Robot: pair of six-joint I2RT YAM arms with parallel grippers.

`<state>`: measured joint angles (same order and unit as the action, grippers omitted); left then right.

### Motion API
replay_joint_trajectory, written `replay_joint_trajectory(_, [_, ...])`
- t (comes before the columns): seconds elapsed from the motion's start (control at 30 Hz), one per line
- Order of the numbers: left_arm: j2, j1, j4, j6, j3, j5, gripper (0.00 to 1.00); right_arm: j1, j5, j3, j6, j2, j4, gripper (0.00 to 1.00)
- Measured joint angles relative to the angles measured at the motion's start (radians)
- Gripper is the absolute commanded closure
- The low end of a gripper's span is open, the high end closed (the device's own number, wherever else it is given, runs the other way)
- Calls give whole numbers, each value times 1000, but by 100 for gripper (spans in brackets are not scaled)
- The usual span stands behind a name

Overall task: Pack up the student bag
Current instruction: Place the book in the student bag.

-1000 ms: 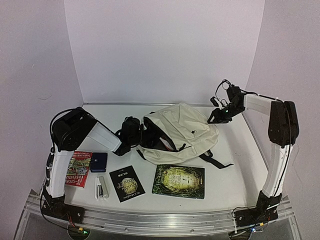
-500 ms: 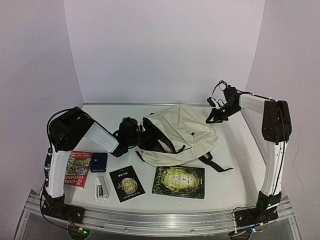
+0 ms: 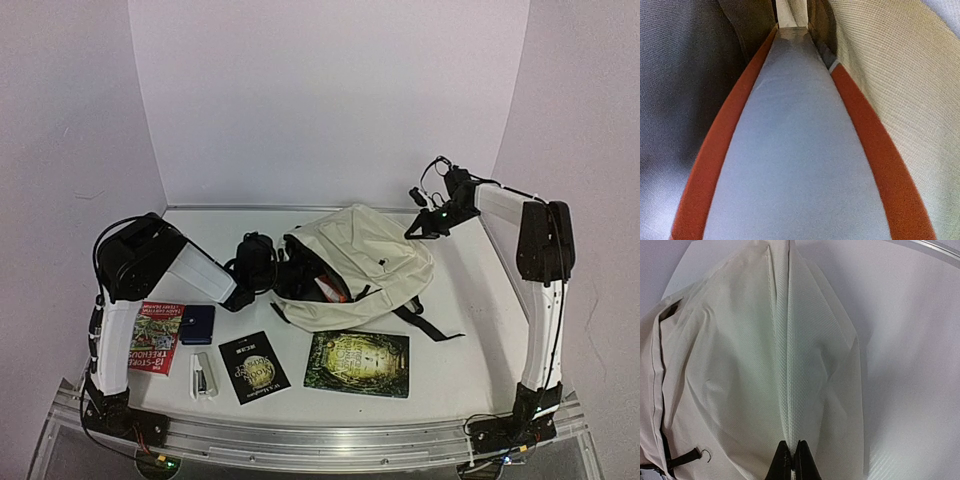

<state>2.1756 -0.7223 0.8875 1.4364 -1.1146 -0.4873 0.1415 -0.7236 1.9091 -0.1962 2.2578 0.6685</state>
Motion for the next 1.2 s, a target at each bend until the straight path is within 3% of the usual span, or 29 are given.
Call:
replay_joint_trajectory(0.3, [156, 9, -48, 4, -235, -10, 97, 38, 35, 50, -1, 29, -30, 99])
replay_joint_trajectory(0.37, [176, 12, -55, 3, -266, -3, 96, 38, 43, 83, 2, 53, -35, 83])
replay_joint_trajectory(0.47, [186, 14, -71, 3, -286, 8, 92, 41, 49, 122, 19, 79, -38, 36])
replay_joint_trajectory(0.6, [186, 9, -85, 1, -286, 24, 90, 79, 78, 171, 46, 85, -38, 11])
replay_joint_trajectory(0.9, [186, -3, -84, -1, -284, 45, 89, 157, 78, 126, 113, -39, -46, 4])
replay_joint_trajectory(1.2, [186, -13, -87, 0, -284, 47, 87, 401, 2, 40, 126, -256, -46, 8])
